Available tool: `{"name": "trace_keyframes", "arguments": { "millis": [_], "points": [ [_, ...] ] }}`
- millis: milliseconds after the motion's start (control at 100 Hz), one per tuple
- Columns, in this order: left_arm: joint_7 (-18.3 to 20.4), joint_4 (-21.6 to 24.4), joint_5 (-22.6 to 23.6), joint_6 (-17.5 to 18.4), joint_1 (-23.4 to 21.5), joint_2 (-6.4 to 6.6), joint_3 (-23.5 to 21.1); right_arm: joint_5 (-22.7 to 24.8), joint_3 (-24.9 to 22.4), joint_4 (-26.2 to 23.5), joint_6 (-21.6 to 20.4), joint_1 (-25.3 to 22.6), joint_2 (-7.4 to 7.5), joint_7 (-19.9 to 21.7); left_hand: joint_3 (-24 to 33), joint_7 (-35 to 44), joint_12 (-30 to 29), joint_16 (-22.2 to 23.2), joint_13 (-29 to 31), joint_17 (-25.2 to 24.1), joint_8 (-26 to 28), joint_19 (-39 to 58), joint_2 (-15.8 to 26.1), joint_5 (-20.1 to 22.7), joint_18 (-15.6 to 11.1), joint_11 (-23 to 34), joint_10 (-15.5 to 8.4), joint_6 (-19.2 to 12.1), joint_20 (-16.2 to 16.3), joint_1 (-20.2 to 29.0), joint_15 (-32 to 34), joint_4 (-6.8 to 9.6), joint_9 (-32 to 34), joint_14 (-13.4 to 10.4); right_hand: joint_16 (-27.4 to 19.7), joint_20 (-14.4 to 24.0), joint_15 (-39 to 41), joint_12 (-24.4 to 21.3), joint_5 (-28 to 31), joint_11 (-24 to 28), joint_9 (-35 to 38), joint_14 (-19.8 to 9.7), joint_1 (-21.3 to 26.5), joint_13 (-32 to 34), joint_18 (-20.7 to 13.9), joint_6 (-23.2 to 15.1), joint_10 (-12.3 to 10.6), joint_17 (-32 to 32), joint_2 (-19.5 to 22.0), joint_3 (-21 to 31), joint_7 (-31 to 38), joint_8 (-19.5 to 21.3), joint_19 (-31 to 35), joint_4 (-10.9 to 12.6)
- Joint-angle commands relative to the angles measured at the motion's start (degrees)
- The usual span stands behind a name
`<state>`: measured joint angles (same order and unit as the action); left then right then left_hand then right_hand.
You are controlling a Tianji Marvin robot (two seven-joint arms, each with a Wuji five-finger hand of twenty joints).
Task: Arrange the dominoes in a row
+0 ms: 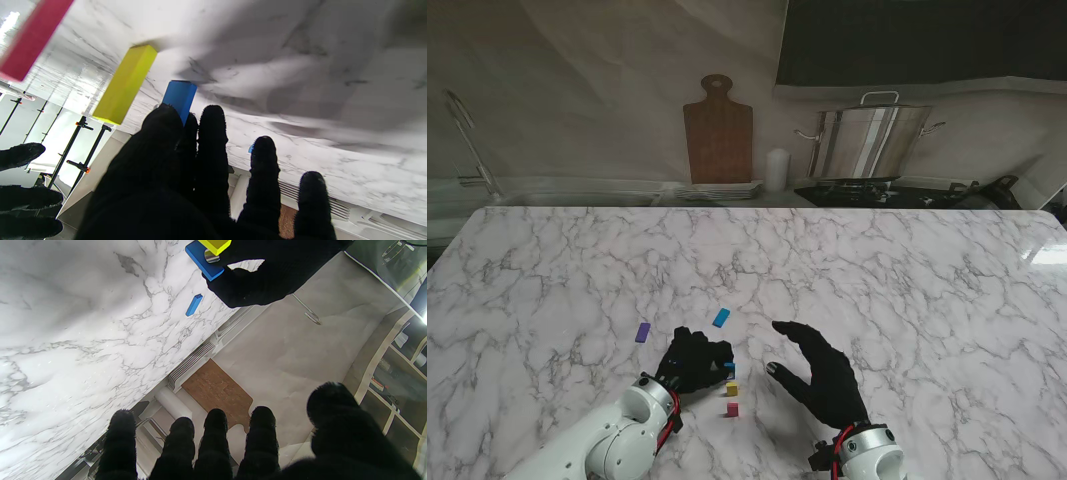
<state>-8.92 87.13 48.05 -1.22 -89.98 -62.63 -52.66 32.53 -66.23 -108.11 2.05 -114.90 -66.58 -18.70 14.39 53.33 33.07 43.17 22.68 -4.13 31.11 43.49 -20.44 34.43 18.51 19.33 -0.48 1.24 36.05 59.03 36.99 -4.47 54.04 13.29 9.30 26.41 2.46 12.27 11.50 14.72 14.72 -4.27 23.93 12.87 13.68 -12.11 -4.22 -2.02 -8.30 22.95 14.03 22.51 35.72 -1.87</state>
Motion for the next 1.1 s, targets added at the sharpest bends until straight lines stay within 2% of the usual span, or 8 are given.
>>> {"name": "trace_keyframes", "arguments": {
  "millis": [0,900,1090],
  "points": [
    [1.03,0.28,0.0,-0.09,-0.2,0.02,0.06,-0.06,-0.02,-0.19,0.35,-0.31,0.01,0.15,2.42,1.39,-0.82,0.45,-1.4,-1.3,1.31,-0.91,-1.24,-1.32,-0.19,1.04,-0.16,-1.06,0.71,0.59,-0.37,1.61,-1.17,0.05,-0.8,0.71,-1.13,0.27,-1.71,0.53,-2.33,-1.49,1.89,-0.75,-1.82,-1.14,-0.68,-0.21,1.58,-0.8,0.51,0.89,0.27,1.51],
    [2.28,0.74,-0.13,-0.04,-0.39,0.22,-0.28,-0.08,-0.04,-0.2,0.38,-0.33,0.02,0.2,2.14,-5.24,-5.1,0.13,-3.67,-1.48,1.17,-3.77,-1.79,-2.58,-0.28,4.33,1.19,2.33,0.81,-0.84,-1.78,1.55,-7.15,0.6,-0.78,0.74,-1.09,0.28,-1.76,0.57,-2.32,-1.52,2.0,-0.65,-1.82,-1.12,-0.59,-0.19,1.64,-0.83,0.5,0.89,0.24,1.53],
    [2.66,0.86,-0.13,0.02,-0.47,0.3,-0.44,-0.11,-0.01,-0.2,0.41,-0.29,0.01,0.2,2.26,-7.21,-7.45,0.09,-4.1,-1.45,1.55,-4.82,-2.0,-2.47,-0.34,5.67,1.42,2.78,1.39,-1.25,-2.08,1.55,-8.37,0.74,-0.78,0.75,-1.09,0.28,-1.74,0.58,-2.31,-1.45,1.99,-0.63,-1.81,-1.12,-0.66,-0.2,1.64,-0.84,0.51,0.9,0.23,1.53]
  ]
}}
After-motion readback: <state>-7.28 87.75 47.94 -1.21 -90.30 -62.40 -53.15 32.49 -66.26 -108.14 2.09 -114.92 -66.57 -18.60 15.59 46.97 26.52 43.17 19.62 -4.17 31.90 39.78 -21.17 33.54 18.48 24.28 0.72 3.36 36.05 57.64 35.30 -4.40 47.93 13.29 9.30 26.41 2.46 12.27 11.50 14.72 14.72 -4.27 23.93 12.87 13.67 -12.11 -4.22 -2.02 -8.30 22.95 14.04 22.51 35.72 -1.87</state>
